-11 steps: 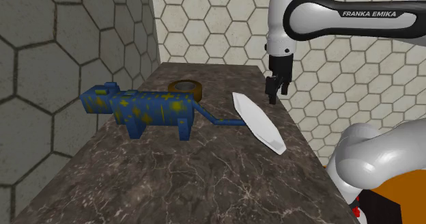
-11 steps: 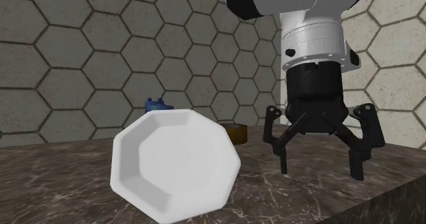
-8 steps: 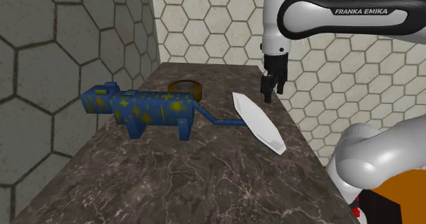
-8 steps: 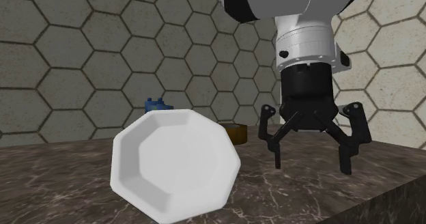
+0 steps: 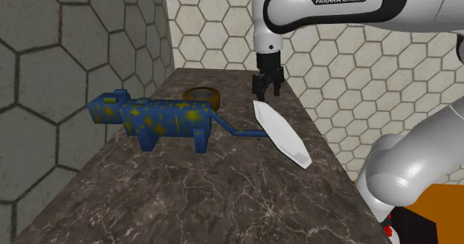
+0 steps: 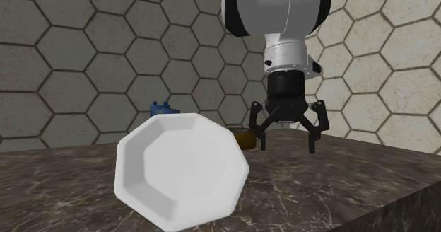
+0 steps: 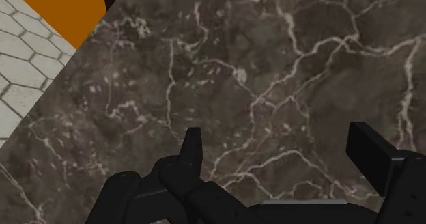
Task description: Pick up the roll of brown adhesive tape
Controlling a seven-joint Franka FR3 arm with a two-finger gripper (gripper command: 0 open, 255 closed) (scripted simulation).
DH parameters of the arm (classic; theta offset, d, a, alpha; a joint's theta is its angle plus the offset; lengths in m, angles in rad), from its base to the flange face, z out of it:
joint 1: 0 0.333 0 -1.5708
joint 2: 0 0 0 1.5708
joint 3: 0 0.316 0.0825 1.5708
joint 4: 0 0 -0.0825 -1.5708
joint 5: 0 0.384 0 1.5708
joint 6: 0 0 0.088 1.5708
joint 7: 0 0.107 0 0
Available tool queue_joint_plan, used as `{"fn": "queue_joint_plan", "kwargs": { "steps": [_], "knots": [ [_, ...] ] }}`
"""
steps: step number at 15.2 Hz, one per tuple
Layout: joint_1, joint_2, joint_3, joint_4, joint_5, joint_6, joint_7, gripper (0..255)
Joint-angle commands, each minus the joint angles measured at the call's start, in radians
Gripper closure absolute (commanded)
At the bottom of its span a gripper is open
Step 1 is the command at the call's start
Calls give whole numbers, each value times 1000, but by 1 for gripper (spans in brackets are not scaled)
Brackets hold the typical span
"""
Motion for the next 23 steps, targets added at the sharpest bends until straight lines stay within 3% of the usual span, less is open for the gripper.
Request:
{"fn": "queue_joint_plan", "kwargs": {
  "steps": [1,9,16,23],
  "knots": [
    [4,84,13,87,5,-3,19,0],
    [28,412,57,468,0,-58,92,0],
    [77,757,81,957,-33,-204,155,0],
    [68,713,79,794,-27,-86,146,0]
  ]
}}
